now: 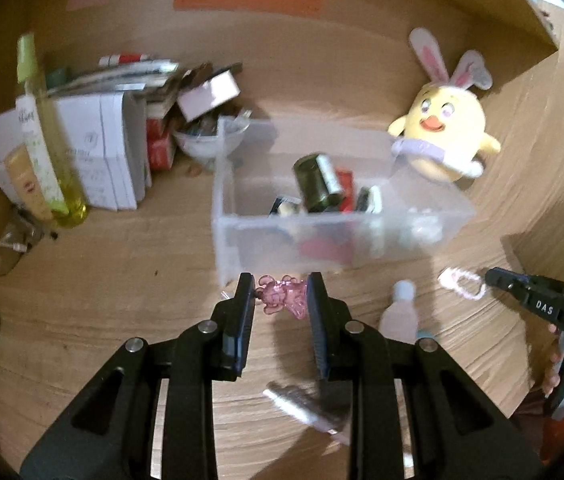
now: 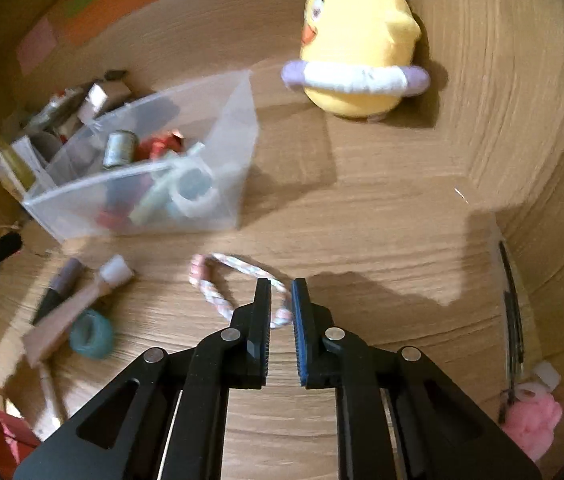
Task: Organize objects
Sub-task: 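Grasp the braided hair tie with the right tool while the left tool lifts the clip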
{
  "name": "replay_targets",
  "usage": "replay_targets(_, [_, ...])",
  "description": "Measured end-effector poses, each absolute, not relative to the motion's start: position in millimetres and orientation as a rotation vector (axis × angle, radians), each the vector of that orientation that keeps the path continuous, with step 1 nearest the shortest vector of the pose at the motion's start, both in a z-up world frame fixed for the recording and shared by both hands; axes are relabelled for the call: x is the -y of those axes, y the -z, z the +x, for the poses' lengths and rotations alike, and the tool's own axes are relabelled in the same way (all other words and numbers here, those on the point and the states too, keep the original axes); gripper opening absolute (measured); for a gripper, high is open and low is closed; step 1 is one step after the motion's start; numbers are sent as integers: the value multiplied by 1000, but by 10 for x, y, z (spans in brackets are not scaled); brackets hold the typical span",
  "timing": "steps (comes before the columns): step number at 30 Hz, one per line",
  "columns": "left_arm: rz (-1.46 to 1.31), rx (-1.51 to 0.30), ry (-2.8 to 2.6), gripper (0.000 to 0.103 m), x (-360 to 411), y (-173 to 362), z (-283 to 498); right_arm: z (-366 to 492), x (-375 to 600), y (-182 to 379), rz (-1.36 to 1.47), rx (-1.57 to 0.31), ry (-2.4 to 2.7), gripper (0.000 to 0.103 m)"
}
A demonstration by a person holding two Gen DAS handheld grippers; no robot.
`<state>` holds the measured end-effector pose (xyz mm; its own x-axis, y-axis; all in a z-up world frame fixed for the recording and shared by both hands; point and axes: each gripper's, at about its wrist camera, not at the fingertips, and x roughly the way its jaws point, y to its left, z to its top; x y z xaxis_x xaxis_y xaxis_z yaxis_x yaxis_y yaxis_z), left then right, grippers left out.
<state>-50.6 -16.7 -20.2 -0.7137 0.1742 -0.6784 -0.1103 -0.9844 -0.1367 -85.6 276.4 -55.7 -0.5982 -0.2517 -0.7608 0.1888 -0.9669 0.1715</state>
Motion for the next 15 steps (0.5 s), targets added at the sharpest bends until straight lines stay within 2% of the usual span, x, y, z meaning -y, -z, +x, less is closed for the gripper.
replay_targets(1, [-1095,132,-2771,26,149,171,-502,-857,-2746,526,1239,110,2595,23])
replay_targets(3, [-1061,142,-2772,26,108,100,-506,-882,-2643,472,1200,93,2587,53])
replay_targets(5, [-1037,153,-2770,26,71,47,-515,-893,-2533,456,1169,57,2585,58])
replay_targets(10, [-1018,174,-2756,26,28,-10,-545,-1058,-2260,615,1218,-84,2535,58])
replay_targets(13, [-1008,167,-2763,26,21,-50,-565,-1126,-2227,700,1235,-112,2508,54])
replay_targets(15, [-995,168,-2765,26,15,-89,-570,-1155,-2235,717,1244,-129,2507,41])
